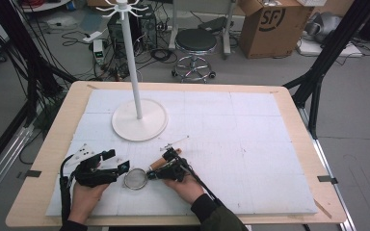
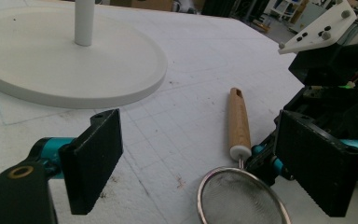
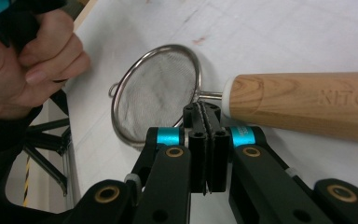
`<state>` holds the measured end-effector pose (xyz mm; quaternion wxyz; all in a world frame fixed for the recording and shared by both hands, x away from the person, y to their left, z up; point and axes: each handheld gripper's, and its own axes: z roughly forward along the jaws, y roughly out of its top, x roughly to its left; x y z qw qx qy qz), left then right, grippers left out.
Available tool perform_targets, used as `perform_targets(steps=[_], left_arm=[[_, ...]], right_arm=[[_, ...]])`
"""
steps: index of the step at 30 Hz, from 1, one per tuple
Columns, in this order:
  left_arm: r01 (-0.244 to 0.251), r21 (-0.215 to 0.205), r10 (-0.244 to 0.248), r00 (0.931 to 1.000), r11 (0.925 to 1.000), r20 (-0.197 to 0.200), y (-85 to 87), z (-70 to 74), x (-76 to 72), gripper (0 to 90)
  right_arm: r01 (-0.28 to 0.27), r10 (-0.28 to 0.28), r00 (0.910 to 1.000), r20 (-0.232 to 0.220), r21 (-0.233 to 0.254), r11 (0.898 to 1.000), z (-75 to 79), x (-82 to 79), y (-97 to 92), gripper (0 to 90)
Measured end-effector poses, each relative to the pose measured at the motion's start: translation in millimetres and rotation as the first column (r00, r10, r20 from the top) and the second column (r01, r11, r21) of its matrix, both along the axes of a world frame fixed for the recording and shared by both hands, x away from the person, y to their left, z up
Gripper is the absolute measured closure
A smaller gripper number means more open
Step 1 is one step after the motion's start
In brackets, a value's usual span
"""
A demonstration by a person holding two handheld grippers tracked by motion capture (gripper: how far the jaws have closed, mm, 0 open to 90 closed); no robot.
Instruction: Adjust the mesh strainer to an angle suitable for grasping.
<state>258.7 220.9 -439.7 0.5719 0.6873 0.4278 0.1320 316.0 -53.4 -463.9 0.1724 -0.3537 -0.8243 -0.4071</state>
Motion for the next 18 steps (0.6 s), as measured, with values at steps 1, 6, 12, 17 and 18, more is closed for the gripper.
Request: perform_targets(steps=[1,6,12,17,18], left_arm=[[0.0,-0.002,0.0,1.0,1.0,-0.001,0.3,-0.1,0.0,16.1],[0.0,0.0,0.0,1.0,1.0,0.0,1.7,-0.6,-0.1,16.1],[-0.002,0.001,0.002,1.0,1.0,0.001,0.1,0.1,-1.1,16.1],[0.001,0.008,-0.001,1.0,1.0,0.0,-2.4,0.0,-0.4,16.1],[-0.001,0.011,0.001,1.0,0.9999,0.0,-2.4,-0.1,-0.4,16.1]], right_arm=[[-0.006,0.006,1.0,-0.001,0.001,1.0,0.1,-1.5,2.3,89.9],[-0.016,0.016,0.9996,0.021,-0.019,1.0,2.1,-4.7,1.3,89.9],[0.029,-0.027,0.9992,0.029,-0.045,0.999,4.5,-0.5,-20.0,89.9],[0.081,-0.08,0.9963,0.033,-0.035,0.996,3.7,8.3,-32.4,90.0],[0.084,-0.084,0.9962,0.024,-0.024,0.996,2.3,10.0,-32.5,90.0]])
